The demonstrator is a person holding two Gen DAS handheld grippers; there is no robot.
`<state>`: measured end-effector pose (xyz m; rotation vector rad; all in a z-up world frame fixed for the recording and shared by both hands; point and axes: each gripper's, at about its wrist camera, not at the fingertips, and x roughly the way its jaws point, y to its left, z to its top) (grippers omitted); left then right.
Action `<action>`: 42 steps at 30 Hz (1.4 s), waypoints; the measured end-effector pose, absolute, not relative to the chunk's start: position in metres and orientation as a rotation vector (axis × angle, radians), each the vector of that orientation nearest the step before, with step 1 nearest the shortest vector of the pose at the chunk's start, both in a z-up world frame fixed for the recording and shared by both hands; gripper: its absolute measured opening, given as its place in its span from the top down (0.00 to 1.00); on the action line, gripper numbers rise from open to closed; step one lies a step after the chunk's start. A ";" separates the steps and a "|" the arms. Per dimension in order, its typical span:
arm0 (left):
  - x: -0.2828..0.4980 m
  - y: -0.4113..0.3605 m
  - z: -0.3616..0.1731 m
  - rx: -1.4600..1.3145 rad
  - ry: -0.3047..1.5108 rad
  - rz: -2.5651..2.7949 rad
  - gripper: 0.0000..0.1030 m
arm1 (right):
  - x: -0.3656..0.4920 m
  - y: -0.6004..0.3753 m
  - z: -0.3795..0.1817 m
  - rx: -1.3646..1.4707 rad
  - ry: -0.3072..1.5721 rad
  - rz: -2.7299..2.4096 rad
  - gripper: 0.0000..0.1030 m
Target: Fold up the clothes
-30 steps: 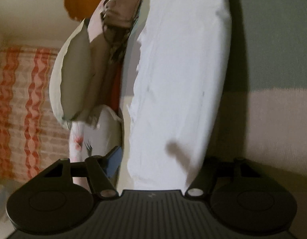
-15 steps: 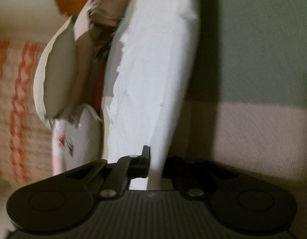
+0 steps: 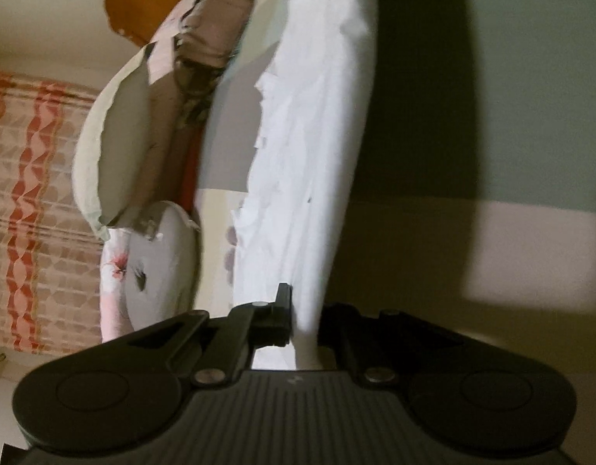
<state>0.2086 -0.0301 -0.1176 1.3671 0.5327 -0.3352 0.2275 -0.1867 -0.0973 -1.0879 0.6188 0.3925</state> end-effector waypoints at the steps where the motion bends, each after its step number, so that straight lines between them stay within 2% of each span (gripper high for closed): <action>1: 0.197 -0.031 -0.118 1.373 0.535 -0.341 0.98 | 0.215 -0.186 -0.096 -1.086 0.633 0.401 0.95; 12: 0.110 -0.032 -0.127 1.352 0.566 -0.363 0.98 | 0.113 -0.176 -0.097 -1.067 0.704 0.414 0.95; 26: 0.080 -0.024 -0.135 1.266 0.653 -0.348 0.98 | 0.079 -0.174 -0.128 -1.029 0.754 0.400 0.93; 29: 0.071 -0.024 -0.134 1.269 0.673 -0.358 0.98 | 0.072 -0.177 -0.126 -1.012 0.768 0.401 0.89; 33: 0.055 -0.018 -0.105 1.234 0.703 -0.430 0.88 | 0.058 -0.184 -0.111 -0.989 0.777 0.421 0.85; 37: 0.040 -0.010 -0.065 1.209 0.665 -0.417 0.88 | 0.047 -0.193 -0.079 -0.876 0.749 0.425 0.73; 42: 0.027 0.002 -0.020 1.146 0.608 -0.349 0.88 | 0.034 -0.205 -0.038 -0.735 0.713 0.428 0.70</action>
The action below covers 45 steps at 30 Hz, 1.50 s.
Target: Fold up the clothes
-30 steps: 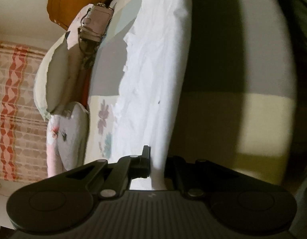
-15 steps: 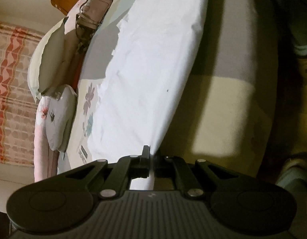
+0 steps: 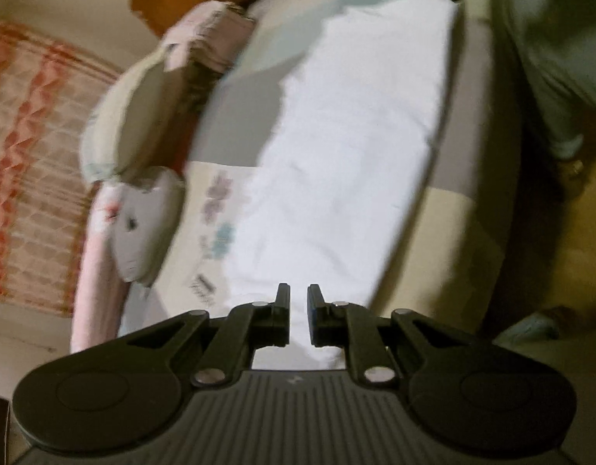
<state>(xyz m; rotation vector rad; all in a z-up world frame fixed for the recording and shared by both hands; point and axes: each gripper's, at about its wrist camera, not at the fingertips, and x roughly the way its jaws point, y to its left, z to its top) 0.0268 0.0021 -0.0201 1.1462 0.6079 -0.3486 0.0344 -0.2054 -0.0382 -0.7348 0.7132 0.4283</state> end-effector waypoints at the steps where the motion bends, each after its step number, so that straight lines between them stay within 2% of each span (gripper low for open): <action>1: 0.024 0.004 -0.013 1.132 0.599 -0.340 0.88 | 0.032 -0.208 -0.030 -0.707 0.706 0.429 0.69; 6: 0.018 0.017 0.016 1.025 0.573 -0.325 0.88 | 0.017 -0.220 0.002 -0.575 0.666 0.389 0.66; 9: 0.023 0.025 0.025 0.921 0.585 -0.344 0.88 | 0.008 -0.226 0.012 -0.551 0.642 0.358 0.59; 11: 0.030 0.030 0.028 0.843 0.597 -0.355 0.88 | 0.005 -0.230 0.015 -0.530 0.632 0.344 0.58; 15: 0.053 0.042 0.024 0.628 0.636 -0.340 0.84 | 0.009 -0.234 0.012 -0.458 0.633 0.340 0.56; 17: 0.065 0.046 0.014 0.526 0.667 -0.320 0.77 | 0.021 -0.238 0.006 -0.394 0.645 0.348 0.56; 21: 0.085 0.057 -0.014 0.373 0.734 -0.268 0.77 | 0.048 -0.244 -0.014 -0.269 0.679 0.346 0.56; 28: 0.104 0.068 -0.064 0.346 0.783 -0.240 0.75 | 0.090 -0.250 -0.054 -0.108 0.743 0.307 0.56; 32: 0.098 0.086 -0.093 0.234 0.818 -0.249 0.73 | 0.102 -0.255 -0.078 -0.068 0.785 0.264 0.56; 34: 0.086 0.097 -0.102 0.181 0.785 -0.250 0.71 | 0.097 -0.259 -0.094 -0.071 0.814 0.248 0.53; 39: 0.072 0.104 -0.093 0.185 0.780 -0.235 0.68 | 0.073 -0.273 -0.114 -0.041 0.804 0.221 0.49; 41: 0.080 0.095 -0.082 0.255 0.754 -0.238 0.57 | 0.076 -0.274 -0.103 -0.017 0.787 0.208 0.48; 45: 0.110 0.085 -0.060 0.261 0.661 -0.302 0.52 | 0.104 -0.258 -0.076 -0.024 0.718 0.247 0.47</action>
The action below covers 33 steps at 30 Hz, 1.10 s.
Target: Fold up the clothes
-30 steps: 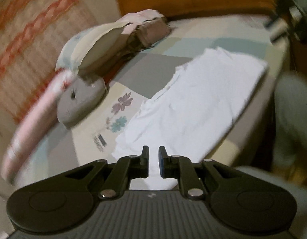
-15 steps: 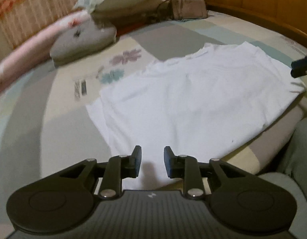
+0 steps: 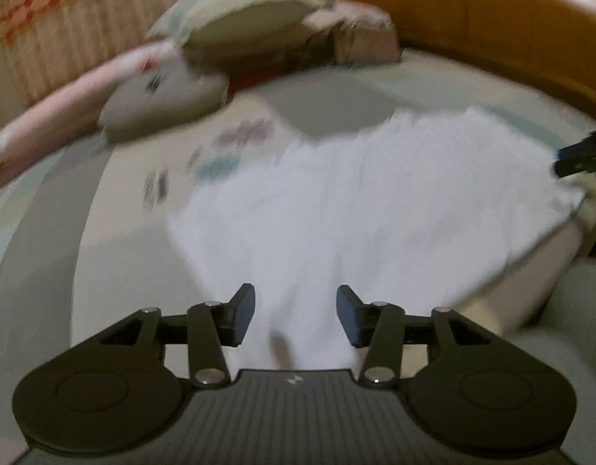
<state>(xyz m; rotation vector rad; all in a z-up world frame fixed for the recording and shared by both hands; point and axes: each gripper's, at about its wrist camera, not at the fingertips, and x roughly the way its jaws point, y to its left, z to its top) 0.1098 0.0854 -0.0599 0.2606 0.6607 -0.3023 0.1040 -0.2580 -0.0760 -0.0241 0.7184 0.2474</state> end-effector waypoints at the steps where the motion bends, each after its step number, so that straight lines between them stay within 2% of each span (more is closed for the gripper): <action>1: 0.119 0.083 -0.056 0.244 0.640 -0.321 0.50 | 0.113 -0.252 -0.071 -0.029 0.705 0.264 0.47; 7: 0.177 0.065 -0.066 0.157 0.646 -0.422 0.49 | 0.170 -0.213 -0.058 -0.109 0.705 0.402 0.47; 11: 0.197 0.062 -0.094 0.150 0.740 -0.407 0.48 | 0.207 -0.186 -0.051 -0.167 0.712 0.498 0.47; 16: 0.188 0.072 -0.095 0.115 0.756 -0.365 0.45 | 0.259 -0.163 -0.056 -0.194 0.756 0.602 0.48; 19: 0.187 0.077 -0.094 0.142 0.774 -0.363 0.38 | 0.288 -0.143 -0.063 -0.260 0.760 0.655 0.50; 22: 0.184 0.085 -0.097 0.104 0.783 -0.357 0.35 | 0.314 -0.128 -0.070 -0.293 0.775 0.696 0.53; 28: 0.175 0.090 -0.101 0.105 0.767 -0.357 0.31 | 0.350 -0.131 -0.095 -0.163 0.898 0.766 0.53; 33: 0.176 0.091 -0.103 0.095 0.760 -0.356 0.29 | 0.327 -0.130 -0.090 -0.186 0.858 0.807 0.55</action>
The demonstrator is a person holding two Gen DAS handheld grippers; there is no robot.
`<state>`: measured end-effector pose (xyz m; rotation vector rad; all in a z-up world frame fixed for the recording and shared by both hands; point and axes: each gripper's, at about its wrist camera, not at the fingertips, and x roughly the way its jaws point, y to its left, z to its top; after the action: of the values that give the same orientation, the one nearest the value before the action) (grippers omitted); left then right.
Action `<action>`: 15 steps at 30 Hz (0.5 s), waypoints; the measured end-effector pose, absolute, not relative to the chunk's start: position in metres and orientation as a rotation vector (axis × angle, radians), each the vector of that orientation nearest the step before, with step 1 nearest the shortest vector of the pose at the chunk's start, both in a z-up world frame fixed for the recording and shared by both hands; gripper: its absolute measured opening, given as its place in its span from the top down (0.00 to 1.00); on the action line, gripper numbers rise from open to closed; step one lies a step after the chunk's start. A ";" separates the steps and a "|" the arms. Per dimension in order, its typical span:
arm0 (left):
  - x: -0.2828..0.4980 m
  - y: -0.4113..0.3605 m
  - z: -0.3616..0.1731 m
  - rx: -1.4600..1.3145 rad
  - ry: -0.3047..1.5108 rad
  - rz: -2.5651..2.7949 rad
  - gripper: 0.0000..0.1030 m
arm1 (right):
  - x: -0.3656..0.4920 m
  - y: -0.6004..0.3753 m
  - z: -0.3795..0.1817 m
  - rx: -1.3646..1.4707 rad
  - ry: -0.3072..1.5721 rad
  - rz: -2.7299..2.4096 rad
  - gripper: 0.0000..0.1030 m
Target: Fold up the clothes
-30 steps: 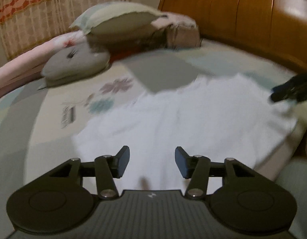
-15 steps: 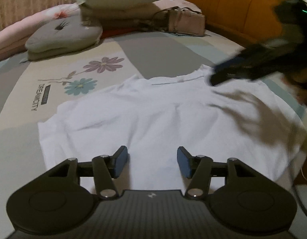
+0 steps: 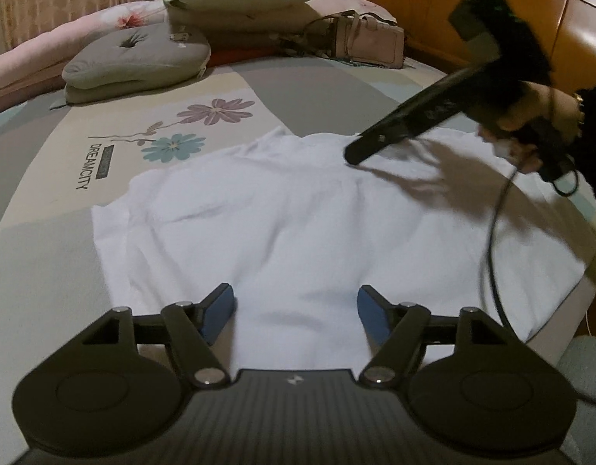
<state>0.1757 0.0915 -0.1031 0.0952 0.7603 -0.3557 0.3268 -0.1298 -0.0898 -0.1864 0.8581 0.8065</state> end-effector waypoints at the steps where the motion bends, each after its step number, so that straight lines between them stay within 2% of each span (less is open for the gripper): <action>1: 0.176 0.091 -0.104 0.094 0.759 -0.355 0.28 | 0.319 -0.129 -0.088 -0.202 0.844 0.815 0.55; 6: 0.175 0.091 -0.104 0.096 0.759 -0.352 0.28 | 0.281 -0.120 -0.078 -0.326 0.748 0.844 0.57; 11: 0.176 0.091 -0.104 0.097 0.760 -0.351 0.27 | 0.246 -0.103 -0.082 -0.574 0.634 0.850 0.57; 15: 0.175 0.090 -0.104 0.101 0.760 -0.349 0.26 | 0.254 -0.098 -0.085 -0.590 0.637 0.836 0.57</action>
<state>0.1753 0.0903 -0.1042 0.1012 0.7599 -0.3494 0.2544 -0.0985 -0.0851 -0.5904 0.6372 0.8356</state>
